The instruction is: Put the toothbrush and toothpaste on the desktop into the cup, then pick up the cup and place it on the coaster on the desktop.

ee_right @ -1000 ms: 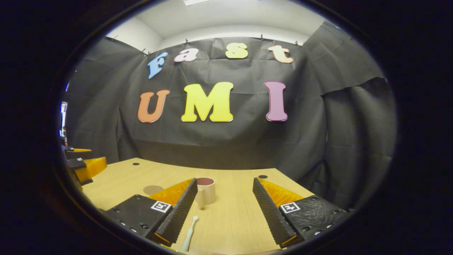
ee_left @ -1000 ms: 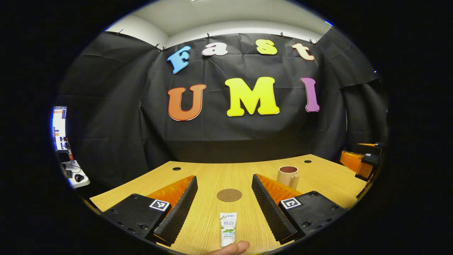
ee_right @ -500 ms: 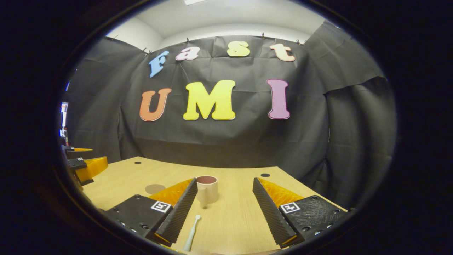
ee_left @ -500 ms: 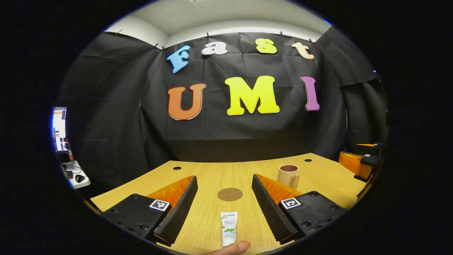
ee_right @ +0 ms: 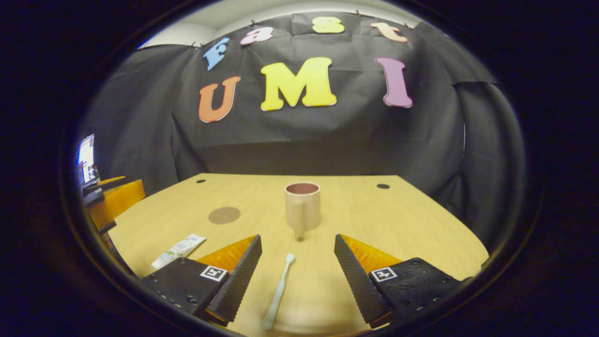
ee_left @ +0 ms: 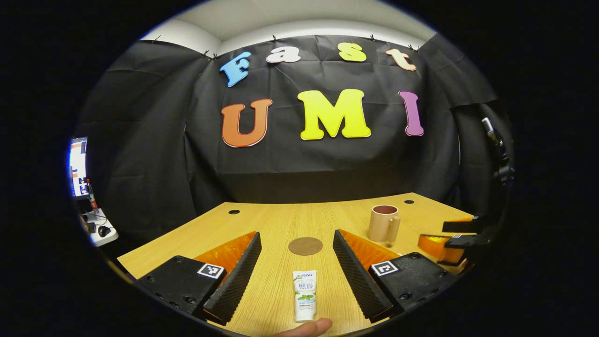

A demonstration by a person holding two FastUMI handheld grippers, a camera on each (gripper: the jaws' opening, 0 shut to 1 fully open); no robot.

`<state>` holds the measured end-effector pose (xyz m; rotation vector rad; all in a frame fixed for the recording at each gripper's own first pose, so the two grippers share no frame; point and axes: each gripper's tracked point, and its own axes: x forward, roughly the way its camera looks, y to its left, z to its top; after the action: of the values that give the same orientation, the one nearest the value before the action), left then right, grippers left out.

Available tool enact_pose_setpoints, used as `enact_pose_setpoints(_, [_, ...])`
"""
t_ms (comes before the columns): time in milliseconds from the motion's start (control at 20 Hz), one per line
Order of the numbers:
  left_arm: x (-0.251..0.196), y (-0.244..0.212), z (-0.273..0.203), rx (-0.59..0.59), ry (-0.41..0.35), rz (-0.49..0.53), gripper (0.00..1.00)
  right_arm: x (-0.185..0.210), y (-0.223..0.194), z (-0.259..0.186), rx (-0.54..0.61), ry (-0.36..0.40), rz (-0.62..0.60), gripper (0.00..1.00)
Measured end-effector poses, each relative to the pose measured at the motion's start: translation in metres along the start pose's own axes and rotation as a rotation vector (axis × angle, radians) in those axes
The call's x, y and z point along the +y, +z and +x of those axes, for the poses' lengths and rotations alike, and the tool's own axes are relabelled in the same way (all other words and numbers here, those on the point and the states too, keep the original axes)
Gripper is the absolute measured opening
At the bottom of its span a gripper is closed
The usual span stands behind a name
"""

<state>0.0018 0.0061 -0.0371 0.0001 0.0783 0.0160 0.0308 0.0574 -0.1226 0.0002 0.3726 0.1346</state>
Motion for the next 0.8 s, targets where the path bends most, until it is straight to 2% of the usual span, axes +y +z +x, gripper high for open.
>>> enact_pose_setpoints(200, [0.006,-0.018,0.004,0.039,0.008,-0.016,0.98,0.025,-0.041,0.017,0.169,0.056,0.035,0.90])
enact_pose_setpoints(300, [0.010,-0.026,0.005,0.064,0.010,-0.042,0.98,0.030,-0.054,0.021,0.223,0.065,0.068,0.81])
enact_pose_setpoints(350, [0.011,-0.031,0.006,0.076,0.013,-0.056,0.98,0.030,-0.055,0.023,0.233,0.056,0.068,0.75])
enact_pose_setpoints(500, [0.012,-0.045,0.008,0.119,0.013,-0.077,0.98,0.021,-0.058,0.030,0.243,0.015,0.050,0.70])
enact_pose_setpoints(550, [0.013,-0.048,0.008,0.131,0.012,-0.085,0.98,0.020,-0.060,0.032,0.252,0.014,0.056,0.55])
enact_pose_setpoints(700, [0.009,-0.053,0.009,0.152,0.003,-0.101,0.98,0.011,-0.061,0.034,0.261,-0.016,0.066,0.47])
enact_pose_setpoints(750, [0.006,-0.055,0.009,0.157,-0.005,-0.102,0.98,0.013,-0.062,0.034,0.262,-0.007,0.072,0.25])
enact_pose_setpoints(800, [0.005,-0.055,0.009,0.161,-0.011,-0.103,0.98,0.015,-0.063,0.033,0.268,0.007,0.082,0.19])
